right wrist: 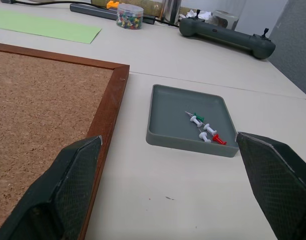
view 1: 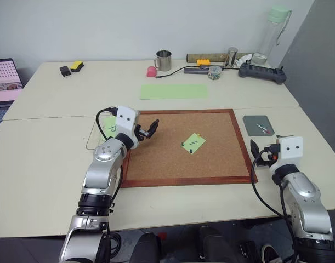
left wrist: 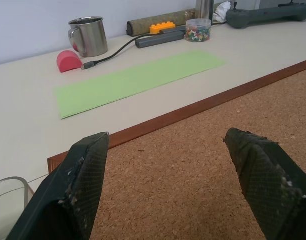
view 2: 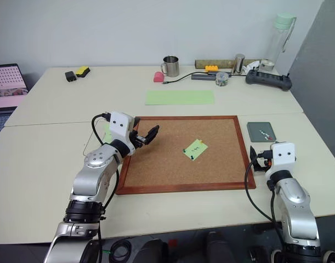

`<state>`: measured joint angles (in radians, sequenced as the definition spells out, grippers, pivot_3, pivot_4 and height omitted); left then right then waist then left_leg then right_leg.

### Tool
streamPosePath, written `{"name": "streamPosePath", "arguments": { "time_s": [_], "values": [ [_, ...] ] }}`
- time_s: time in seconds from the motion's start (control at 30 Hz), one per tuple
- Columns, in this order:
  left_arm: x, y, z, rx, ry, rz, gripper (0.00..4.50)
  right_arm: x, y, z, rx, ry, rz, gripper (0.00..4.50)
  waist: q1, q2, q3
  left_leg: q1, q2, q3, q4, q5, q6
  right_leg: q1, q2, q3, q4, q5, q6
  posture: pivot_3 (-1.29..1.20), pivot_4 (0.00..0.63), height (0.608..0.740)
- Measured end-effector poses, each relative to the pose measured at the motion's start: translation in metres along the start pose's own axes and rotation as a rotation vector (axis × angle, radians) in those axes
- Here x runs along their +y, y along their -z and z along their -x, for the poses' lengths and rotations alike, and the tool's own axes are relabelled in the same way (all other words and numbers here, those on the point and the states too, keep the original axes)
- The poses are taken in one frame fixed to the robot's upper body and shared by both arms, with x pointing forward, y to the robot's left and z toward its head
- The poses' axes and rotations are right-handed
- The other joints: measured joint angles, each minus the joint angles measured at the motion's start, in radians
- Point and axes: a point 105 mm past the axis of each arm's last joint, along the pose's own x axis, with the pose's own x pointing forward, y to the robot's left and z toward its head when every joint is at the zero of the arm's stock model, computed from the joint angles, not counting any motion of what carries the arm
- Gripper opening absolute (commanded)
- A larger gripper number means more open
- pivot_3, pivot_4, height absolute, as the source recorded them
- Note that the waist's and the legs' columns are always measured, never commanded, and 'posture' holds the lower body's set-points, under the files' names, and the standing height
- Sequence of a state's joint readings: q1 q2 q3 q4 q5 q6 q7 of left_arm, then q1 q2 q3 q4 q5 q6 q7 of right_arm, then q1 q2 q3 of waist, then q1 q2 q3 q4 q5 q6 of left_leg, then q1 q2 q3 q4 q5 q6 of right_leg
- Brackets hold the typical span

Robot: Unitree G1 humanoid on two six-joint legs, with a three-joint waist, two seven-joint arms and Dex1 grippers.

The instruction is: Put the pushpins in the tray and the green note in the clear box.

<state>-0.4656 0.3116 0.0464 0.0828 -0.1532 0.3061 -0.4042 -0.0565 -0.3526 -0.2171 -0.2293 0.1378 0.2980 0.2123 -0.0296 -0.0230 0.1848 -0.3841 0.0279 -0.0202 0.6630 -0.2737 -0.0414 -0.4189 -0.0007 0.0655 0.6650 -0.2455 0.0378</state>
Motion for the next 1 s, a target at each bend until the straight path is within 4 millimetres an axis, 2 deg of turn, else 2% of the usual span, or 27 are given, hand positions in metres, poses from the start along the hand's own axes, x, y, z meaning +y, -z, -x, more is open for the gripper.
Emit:
{"name": "streamPosePath", "arguments": {
  "time_s": [1.0],
  "values": [
    [-0.005, 0.0013, 0.0007, 0.006, 0.048, 0.032, 3.95, 0.0004, -0.0006, -0.0003, -0.002, -0.005, 0.001, 4.5, 0.0, 0.0, 0.0, 0.0, 0.0, 0.0, 0.0, 0.0, 0.0, 0.0, 0.0, 0.0, 0.0, 0.0, 0.0, 0.0, 0.15, 0.74]
  ]
}}
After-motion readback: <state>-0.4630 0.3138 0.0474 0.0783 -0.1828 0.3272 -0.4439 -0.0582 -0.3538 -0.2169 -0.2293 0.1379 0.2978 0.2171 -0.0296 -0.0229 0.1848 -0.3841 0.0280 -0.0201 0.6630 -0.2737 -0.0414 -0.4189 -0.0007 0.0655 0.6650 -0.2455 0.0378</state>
